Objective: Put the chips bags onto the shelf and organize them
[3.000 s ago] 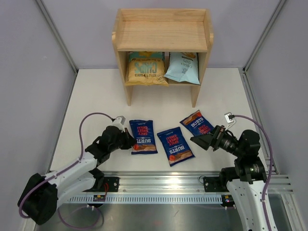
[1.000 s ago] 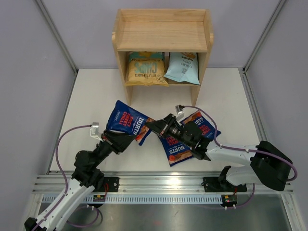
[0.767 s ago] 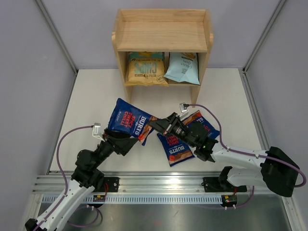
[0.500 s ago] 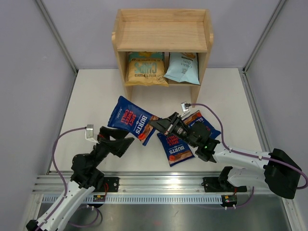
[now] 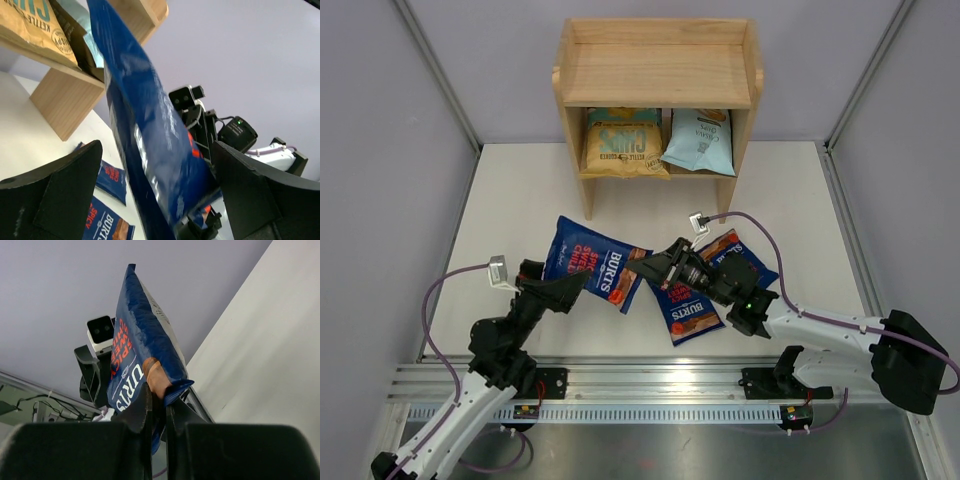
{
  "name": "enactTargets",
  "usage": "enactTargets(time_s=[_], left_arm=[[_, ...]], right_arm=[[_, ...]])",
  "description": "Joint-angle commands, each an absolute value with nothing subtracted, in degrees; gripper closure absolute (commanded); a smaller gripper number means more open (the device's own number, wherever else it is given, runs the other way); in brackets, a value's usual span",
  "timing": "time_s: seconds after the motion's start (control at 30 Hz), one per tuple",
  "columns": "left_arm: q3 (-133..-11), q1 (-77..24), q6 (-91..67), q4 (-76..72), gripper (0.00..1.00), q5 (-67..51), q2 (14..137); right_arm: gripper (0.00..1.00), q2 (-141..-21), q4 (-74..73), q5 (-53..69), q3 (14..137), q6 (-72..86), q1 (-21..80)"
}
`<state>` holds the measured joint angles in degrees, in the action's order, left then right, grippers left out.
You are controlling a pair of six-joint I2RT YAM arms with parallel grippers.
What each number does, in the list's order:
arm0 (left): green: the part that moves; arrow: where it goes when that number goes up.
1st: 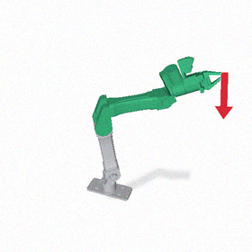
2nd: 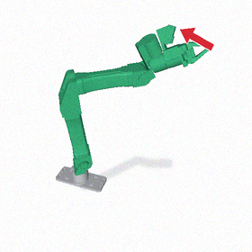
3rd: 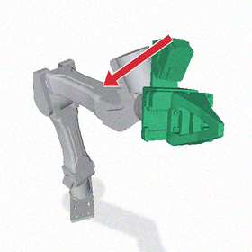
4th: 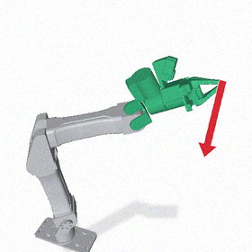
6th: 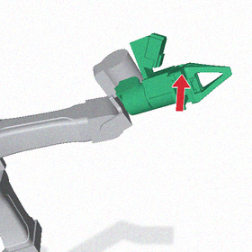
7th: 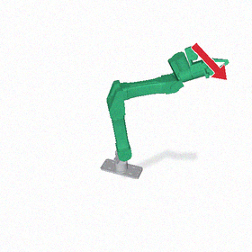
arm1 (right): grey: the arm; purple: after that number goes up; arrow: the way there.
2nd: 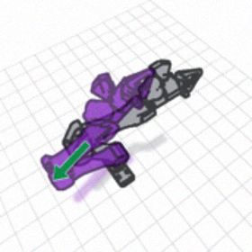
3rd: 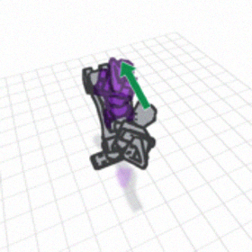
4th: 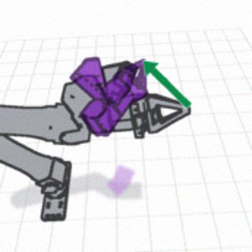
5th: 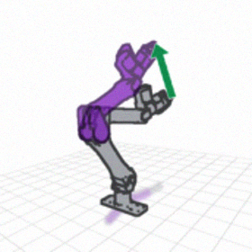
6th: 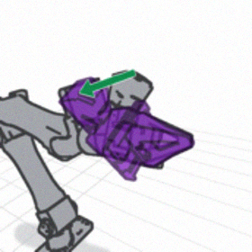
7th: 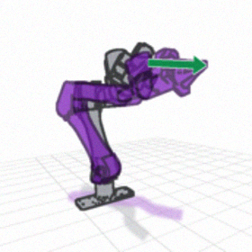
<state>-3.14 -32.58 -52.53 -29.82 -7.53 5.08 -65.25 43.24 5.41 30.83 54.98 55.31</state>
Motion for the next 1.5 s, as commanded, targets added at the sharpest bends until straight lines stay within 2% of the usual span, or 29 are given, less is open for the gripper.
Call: enactTargets(time_s=[0.0,0.07,0.1,0.17,0.2,0.27,0.3,0.33,0.47,0.57,0.77,0.9,1.0,1.03,1.2,1.27,1.37,1.47], left_arm=[[1.93,-32.78,-53.79,-40.49,0.16,-4.39,7.46],[2.28,-32.78,-54.05,-42.79,0.41,-5.71,8.61],[2.20,-32.78,-54.14,-43.93,0.67,-6.15,9.31],[2.46,-32.78,-54.40,-44.73,0.85,-6.94,10.54],[2.37,-32.78,-54.40,-45.00,0.94,-7.20,10.63],[2.55,-32.78,-54.67,-45.09,0.96,-7.47,10.72],[2.46,-32.78,-54.58,-45.00,0.97,-7.56,10.72],[2.37,-32.78,-54.84,-45.00,0.99,-7.65,10.55],[2.02,-32.78,-56.51,-47.19,0.99,-8.00,10.37],[1.32,-32.78,-57.83,-49.57,0.99,-8.35,10.63],[0.53,-32.78,-59.67,-54.04,1.00,-9.31,14.67],[0.53,-32.96,-62.31,-61.94,1.00,-10.98,19.85],[0.53,-32.87,-64.07,-65.11,1.00,-11.86,23.28],[0.53,-32.87,-64.77,-65.56,1.00,-11.78,24.25],[-1.56,-32.87,-65.48,-65.05,1.00,-12.48,25.58],[-2.81,-32.87,-64.43,-58.50,0.92,-12.31,24.44],[-8.60,-32.78,-59.78,-41.30,0.71,-9.59,21.98],[-15.36,-32.43,-54.33,-25.39,0.58,-4.76,19.43]], right_arm=[[1.00,-63.11,45.18,8.26,31.99,48.61,55.63],[1.00,-62.23,45.44,8.18,31.29,47.38,55.63],[1.00,-61.79,45.61,8.09,31.12,47.37,55.63],[0.99,-60.30,45.79,7.47,30.32,46.85,55.63],[0.96,-59.16,45.36,7.12,30.06,46.58,55.63],[0.90,-57.93,44.39,6.77,30.06,46.32,55.63],[0.83,-57.31,43.51,6.33,29.97,46.32,55.63],[0.62,-56.09,43.24,6.24,29.71,46.32,55.72],[0.31,-54.49,43.24,6.59,28.04,47.72,55.72],[0.27,-55.10,44.99,9.21,26.81,49.39,55.72],[0.27,-61.87,56.24,17.48,27.51,55.89,55.63],[0.28,-65.21,60.82,18.63,29.35,56.95,55.90],[0.41,-66.44,62.04,18.81,30.41,56.78,56.07],[0.52,-66.62,62.14,18.55,30.50,56.69,56.07],[0.71,-66.45,61.35,16.18,30.67,55.29,56.16],[0.81,-65.75,58.12,14.43,30.76,54.85,56.07],[0.86,-63.03,53.54,10.74,30.59,53.79,56.08],[0.89,-58.46,45.64,4.34,30.41,53.44,56.07]])
